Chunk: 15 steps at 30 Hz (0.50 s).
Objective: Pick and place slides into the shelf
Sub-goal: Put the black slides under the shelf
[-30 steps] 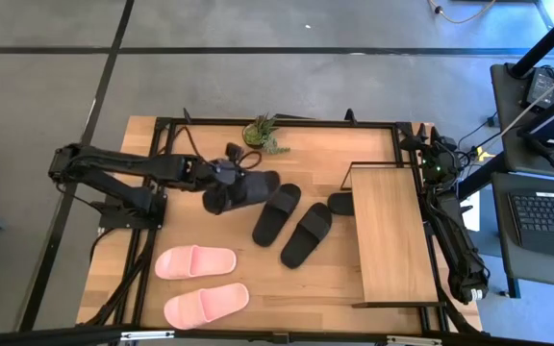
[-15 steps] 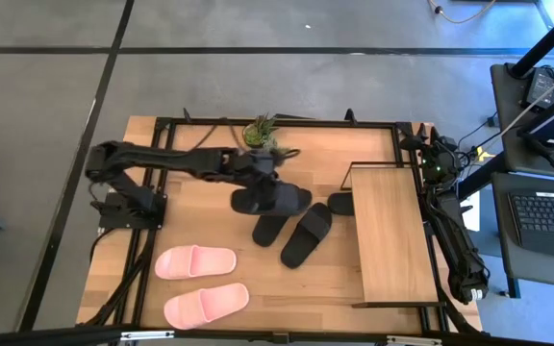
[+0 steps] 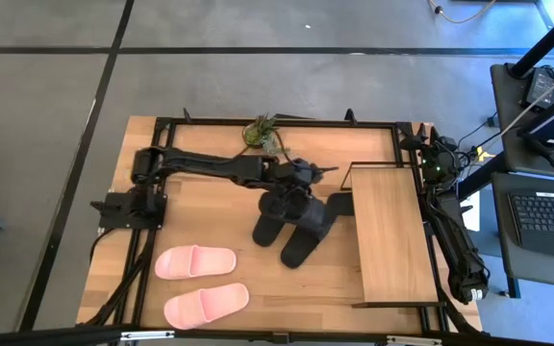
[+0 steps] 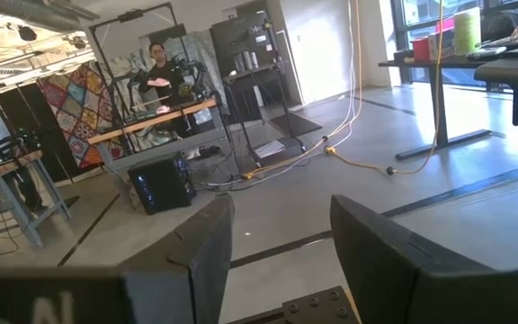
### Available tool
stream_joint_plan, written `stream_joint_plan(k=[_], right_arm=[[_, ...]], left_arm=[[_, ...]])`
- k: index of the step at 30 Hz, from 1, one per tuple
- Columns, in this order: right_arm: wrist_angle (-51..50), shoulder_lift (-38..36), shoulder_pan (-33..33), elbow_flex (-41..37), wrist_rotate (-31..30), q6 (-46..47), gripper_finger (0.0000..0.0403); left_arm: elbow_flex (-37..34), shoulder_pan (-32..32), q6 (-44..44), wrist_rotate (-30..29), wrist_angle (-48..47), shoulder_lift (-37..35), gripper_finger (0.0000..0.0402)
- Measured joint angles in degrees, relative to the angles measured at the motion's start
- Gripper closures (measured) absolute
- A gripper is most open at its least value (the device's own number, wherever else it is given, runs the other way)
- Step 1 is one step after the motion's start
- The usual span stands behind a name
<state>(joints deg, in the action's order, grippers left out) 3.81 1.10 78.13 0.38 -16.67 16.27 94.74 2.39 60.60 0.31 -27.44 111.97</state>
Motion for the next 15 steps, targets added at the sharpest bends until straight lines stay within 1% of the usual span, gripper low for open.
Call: stream_joint_plan(k=[2,10,15], right_arm=[[0.0,0.0,0.0,0.0,0.0,0.0,0.0215],[0.0,0.0,0.0,0.0,0.0,0.0,0.0215],[0.0,0.0,0.0,0.0,0.0,0.0,0.0215]], left_arm=[[2.3,0.0,0.0,0.9,-0.1,2.3,0.0399],[11.3,-0.6,0.1,0.9,0.2,11.3,0.0399],[14.1,-1.5,0.1,0.9,1.0,15.1,0.0399]])
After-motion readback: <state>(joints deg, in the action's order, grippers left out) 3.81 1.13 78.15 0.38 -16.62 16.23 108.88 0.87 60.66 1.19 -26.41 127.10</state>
